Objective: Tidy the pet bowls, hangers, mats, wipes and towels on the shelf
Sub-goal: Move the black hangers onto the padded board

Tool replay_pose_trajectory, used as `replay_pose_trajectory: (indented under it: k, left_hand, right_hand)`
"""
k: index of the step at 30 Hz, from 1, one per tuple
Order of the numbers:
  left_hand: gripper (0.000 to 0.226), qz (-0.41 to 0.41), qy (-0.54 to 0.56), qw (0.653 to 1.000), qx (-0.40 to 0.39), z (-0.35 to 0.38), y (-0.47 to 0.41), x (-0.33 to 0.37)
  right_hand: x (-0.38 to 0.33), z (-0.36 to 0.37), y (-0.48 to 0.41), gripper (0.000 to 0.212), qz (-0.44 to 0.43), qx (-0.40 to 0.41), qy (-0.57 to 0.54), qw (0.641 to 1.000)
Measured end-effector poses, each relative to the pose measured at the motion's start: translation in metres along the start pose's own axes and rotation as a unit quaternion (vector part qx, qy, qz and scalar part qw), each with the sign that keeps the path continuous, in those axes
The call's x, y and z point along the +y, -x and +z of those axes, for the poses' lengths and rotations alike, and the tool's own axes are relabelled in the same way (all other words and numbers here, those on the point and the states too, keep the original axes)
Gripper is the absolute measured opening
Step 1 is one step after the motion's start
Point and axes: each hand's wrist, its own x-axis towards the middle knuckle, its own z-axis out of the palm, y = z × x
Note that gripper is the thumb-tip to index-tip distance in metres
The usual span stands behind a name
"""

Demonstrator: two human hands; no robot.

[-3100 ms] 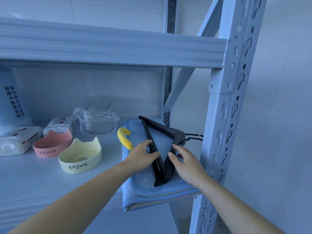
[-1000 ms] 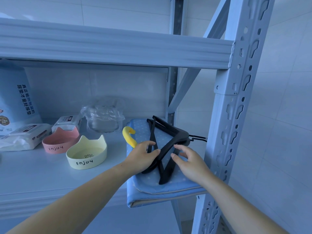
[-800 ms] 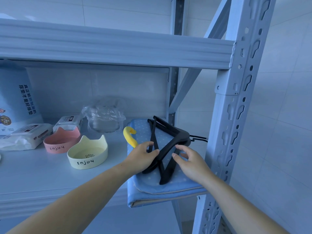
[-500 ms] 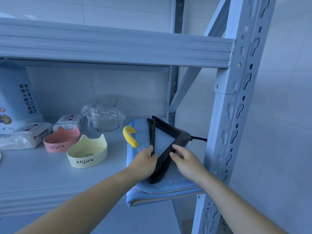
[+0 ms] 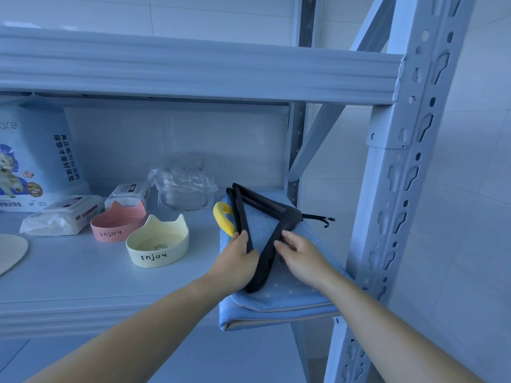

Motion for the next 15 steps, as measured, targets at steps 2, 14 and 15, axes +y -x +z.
replay_pose_trajectory:
  k: [2,14,15]
  left_hand:
    - [0.037,0.044,-0.057,0.997,-0.024,-0.005,0.003,0.002]
    - [0.056,0.043,-0.1,0.993,-0.049,-0.013,-0.007,0.001]
    - [0.056,0.045,-0.097,0.993,-0.05,-0.013,-0.007,0.001]
  right_hand:
    - [-0.001,-0.002,0.0,0.051,0.011,0.012,-0.012,1.0]
    - [0.001,-0.011,-0.002,0.059,0.043,0.041,-0.009,0.998]
    - [0.0,-0.011,-0.002,0.06,0.042,0.04,-0.005,0.998]
